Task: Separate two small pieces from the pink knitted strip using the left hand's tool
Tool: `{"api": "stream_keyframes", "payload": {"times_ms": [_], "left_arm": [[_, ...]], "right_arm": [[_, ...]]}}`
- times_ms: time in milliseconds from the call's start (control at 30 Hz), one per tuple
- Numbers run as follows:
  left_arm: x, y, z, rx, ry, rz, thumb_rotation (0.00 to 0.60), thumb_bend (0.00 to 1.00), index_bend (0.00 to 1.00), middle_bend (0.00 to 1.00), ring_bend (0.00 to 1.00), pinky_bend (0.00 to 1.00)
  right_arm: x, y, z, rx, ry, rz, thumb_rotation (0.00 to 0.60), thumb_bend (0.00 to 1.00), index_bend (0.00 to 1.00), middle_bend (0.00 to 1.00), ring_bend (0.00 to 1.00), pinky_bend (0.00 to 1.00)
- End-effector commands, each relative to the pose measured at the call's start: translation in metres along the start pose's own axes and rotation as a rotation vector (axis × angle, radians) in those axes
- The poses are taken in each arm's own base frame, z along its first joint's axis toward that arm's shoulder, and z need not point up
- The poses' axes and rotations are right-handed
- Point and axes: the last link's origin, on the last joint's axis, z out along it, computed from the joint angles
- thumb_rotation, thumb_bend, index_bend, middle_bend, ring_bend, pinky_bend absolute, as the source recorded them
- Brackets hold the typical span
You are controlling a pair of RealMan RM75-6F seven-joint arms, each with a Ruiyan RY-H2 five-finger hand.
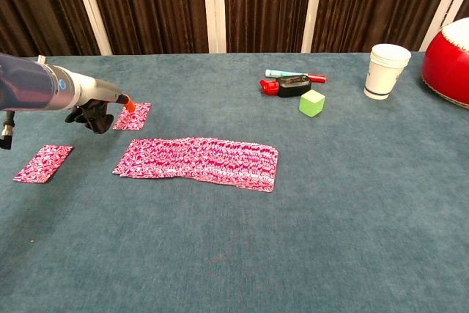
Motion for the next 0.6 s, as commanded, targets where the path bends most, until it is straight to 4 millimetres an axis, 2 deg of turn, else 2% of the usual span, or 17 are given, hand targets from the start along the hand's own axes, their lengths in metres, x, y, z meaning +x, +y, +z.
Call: {"api": "stream_keyframes", "payload": {"times_ms": [33,133,200,300,400,433,467,567,600], "left_arm": [[0.02,-0.003,-0.021,-0.026,0.048,-0.021,0.6,1.0,0.09,0.84,0.81,0.72],[0.033,-0.011,-0.047,-0.047,0.078,-0.031,0.6,1.0,0.09,0.83,0.8,0.71],[0.036,-0.022,-0.068,-0.057,0.087,-0.035,0.6,0.92,0.09,0.79,0.76,0.7],[0.037,-0.046,-0.105,-0.056,0.094,-0.042,0.6,0.81,0.09,0.67,0.67,0.68],[0.035,-0.067,-0.135,-0.062,0.132,-0.077,0.6,0.78,0.09,0.5,0.54,0.65],[0.032,-0.075,-0.145,-0.067,0.149,-0.095,0.6,0.78,0.1,0.45,0.5,0.62],[0.028,-0.083,-0.154,-0.07,0.166,-0.111,0.6,0.78,0.1,0.37,0.44,0.55],[0.012,-0.106,-0.175,-0.09,0.203,-0.15,0.6,0.77,0.11,0.22,0.3,0.35],[0.007,-0.113,-0.181,-0.096,0.222,-0.161,0.6,0.76,0.11,0.19,0.27,0.31]], "right_arm": [[0.0,-0.001,0.0,0.004,0.001,0.003,0.6,0.28,0.01,0.15,0.23,0.24],[0.001,-0.002,0.0,0.009,0.003,0.007,0.6,0.28,0.01,0.15,0.23,0.24],[0.002,-0.002,-0.001,0.012,0.005,0.011,0.6,0.28,0.01,0.15,0.23,0.24],[0.003,-0.004,-0.002,0.019,0.013,0.019,0.6,0.28,0.01,0.15,0.23,0.24],[0.005,-0.006,-0.003,0.028,0.019,0.024,0.6,0.28,0.01,0.15,0.23,0.24],[0.006,-0.006,-0.003,0.029,0.021,0.026,0.6,0.28,0.01,0.15,0.23,0.24],[0.006,-0.006,-0.004,0.03,0.023,0.028,0.6,0.28,0.01,0.15,0.23,0.24],[0.009,-0.006,-0.003,0.03,0.035,0.038,0.6,0.29,0.01,0.15,0.23,0.24],[0.01,-0.006,-0.003,0.029,0.04,0.04,0.6,0.29,0.01,0.15,0.23,0.24]]}}
